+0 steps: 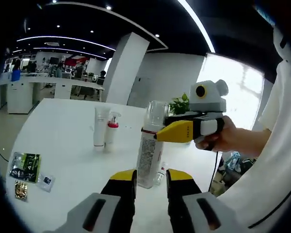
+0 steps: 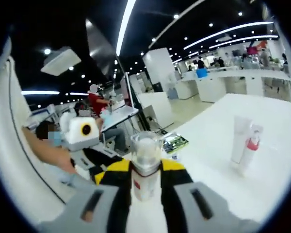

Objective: Arrange the skincare products in the storage area until every visible bottle or jar stands upright without overlapping.

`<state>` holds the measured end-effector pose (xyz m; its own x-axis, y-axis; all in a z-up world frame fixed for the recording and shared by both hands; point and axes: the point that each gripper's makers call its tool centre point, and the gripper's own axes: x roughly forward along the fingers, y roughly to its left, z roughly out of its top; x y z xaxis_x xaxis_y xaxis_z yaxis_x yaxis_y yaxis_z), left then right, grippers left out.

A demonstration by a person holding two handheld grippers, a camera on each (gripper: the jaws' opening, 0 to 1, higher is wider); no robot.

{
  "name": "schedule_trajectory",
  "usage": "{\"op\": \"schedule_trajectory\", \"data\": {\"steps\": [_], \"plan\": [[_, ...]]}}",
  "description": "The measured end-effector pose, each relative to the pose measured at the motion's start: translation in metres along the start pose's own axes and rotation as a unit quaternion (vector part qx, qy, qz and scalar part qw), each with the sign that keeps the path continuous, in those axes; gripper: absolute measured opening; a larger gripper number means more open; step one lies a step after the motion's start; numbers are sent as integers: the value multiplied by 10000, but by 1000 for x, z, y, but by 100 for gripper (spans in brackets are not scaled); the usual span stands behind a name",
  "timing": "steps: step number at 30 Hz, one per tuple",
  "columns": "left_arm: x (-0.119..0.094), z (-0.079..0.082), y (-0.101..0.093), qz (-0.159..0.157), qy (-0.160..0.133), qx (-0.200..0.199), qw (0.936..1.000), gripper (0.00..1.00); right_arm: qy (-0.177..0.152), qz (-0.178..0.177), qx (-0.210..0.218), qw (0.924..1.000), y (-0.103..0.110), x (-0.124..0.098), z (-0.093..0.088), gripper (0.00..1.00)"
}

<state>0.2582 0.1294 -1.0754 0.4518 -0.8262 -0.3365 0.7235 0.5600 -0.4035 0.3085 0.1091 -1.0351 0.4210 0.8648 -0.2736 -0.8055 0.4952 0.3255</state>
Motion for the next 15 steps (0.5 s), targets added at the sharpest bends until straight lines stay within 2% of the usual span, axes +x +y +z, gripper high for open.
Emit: {"op": "schedule_trajectory", "data": {"steps": [8, 10, 15], "plan": [[-11, -9, 3, 217, 6, -259, 9994, 23, -72, -503, -217, 9985, -45, 9, 0, 20], [-13, -11, 2, 243, 22, -294, 9993, 23, -66, -527, -252, 9983, -52, 12, 0, 20], [-18, -18, 3, 351, 119, -395, 9985, 23, -17, -761, -416, 9962, -78, 21, -8, 20]]}}
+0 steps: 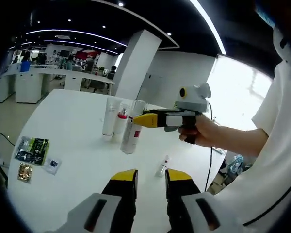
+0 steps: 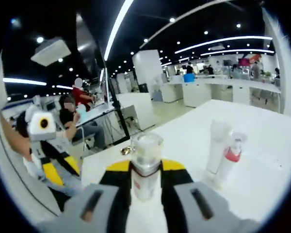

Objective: Arrange the skincare products in the storage area until every visible bottle or jar stands upright without overlapping.

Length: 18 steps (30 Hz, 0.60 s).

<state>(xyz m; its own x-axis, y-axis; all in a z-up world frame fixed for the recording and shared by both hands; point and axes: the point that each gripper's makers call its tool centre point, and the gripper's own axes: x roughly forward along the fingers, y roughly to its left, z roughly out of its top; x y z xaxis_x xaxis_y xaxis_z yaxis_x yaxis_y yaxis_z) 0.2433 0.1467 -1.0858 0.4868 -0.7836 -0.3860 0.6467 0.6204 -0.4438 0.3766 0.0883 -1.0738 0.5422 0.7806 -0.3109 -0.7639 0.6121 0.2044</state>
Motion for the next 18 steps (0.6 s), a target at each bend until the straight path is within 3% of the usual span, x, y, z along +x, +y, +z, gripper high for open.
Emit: {"op": "schedule_trajectory", "data": {"steps": [9, 18], "plan": [[-10, -1, 9, 209, 41, -82, 9997, 22, -31, -474, -149, 9988, -43, 24, -16, 20], [-13, 5, 21, 336, 64, -141, 9993, 22, 7, -725, -399, 9966, -65, 44, -20, 20]]}}
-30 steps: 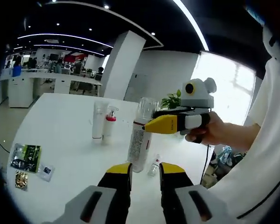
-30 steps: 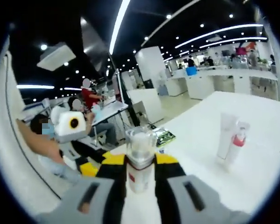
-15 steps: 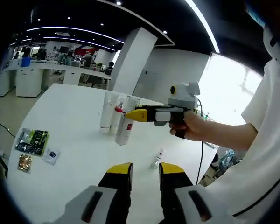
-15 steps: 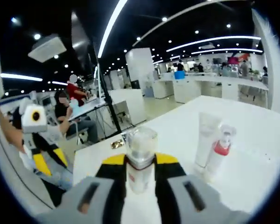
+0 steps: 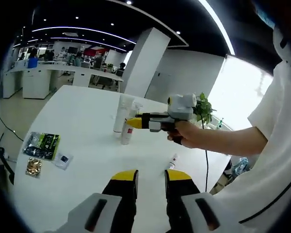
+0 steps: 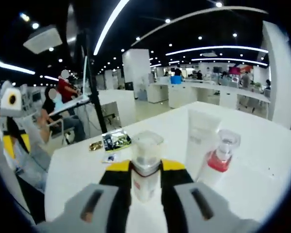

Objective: Arrange the skincare products in the storage area until every visible bottle or jar stands upright without overlapping.

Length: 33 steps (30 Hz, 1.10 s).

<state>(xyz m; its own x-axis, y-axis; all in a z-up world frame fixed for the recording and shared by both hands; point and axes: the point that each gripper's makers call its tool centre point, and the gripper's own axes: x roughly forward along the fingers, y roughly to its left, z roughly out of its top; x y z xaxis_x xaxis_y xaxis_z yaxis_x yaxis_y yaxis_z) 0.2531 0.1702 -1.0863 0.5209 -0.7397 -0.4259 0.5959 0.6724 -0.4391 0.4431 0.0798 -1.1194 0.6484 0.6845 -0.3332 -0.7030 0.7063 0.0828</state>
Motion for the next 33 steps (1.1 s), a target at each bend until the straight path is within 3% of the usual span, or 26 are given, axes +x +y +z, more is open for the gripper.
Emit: {"op": "schedule_trajectory", "data": {"steps": [18, 33], "plan": [[2, -3, 10, 133, 22, -167, 9998, 22, 186, -422, -397, 9981, -39, 25, -34, 20], [4, -1, 12, 250, 45, -205, 9995, 22, 204, -513, -497, 9972, -50, 29, -47, 20]]}}
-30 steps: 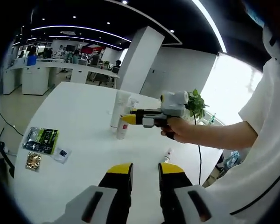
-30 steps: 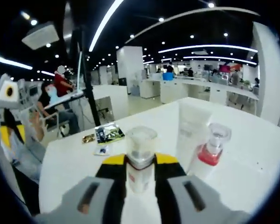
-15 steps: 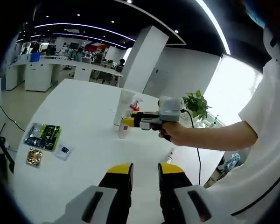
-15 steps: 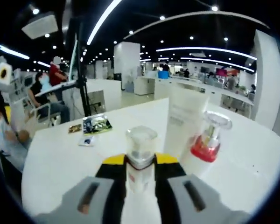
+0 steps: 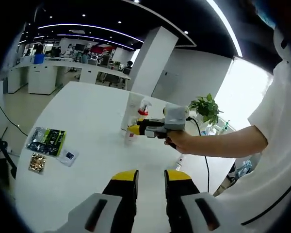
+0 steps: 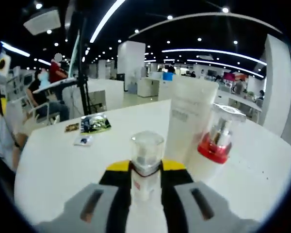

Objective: Arrange the skincare products in the storage area until every visible bottle or jar stands upright without overlapping.

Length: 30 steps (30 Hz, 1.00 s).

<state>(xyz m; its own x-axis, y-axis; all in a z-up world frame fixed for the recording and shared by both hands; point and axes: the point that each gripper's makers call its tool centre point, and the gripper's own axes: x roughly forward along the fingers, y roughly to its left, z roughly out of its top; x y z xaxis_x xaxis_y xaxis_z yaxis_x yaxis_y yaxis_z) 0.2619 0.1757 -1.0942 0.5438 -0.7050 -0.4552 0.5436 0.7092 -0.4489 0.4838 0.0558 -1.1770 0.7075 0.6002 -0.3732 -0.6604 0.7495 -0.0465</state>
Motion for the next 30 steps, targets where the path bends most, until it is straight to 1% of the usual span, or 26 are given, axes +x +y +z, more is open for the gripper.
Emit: {"op": "schedule_trajectory", "data": {"steps": [4, 5, 7, 11, 16, 21, 25, 30], "plan": [[2, -1, 0, 5, 32, -36, 10000, 22, 9, -10, -48, 10000, -2, 1, -4, 20], [3, -1, 0, -2, 38, -35, 10000, 22, -58, -9, -43, 10000, -2, 1, -2, 20], [4, -1, -1, -13, 55, -9, 10000, 22, -60, -4, -48, 10000, -3, 1, -3, 20], [7, 3, -4, -42, 51, 16, 10000, 22, -98, -1, -150, 9998, -5, 1, -4, 20], [10, 7, -3, -60, 33, 36, 10000, 22, -151, -43, -98, 9998, -7, 0, -5, 21], [10, 6, -3, -63, 46, 18, 10000, 22, -173, -23, -104, 9998, -5, 0, -4, 21], [9, 4, -3, -42, 59, -4, 10000, 22, -160, -165, -86, 9997, -8, 3, -2, 21], [6, 2, -2, 11, 49, -12, 10000, 22, -183, -237, -108, 9995, -9, 7, 0, 21]]}}
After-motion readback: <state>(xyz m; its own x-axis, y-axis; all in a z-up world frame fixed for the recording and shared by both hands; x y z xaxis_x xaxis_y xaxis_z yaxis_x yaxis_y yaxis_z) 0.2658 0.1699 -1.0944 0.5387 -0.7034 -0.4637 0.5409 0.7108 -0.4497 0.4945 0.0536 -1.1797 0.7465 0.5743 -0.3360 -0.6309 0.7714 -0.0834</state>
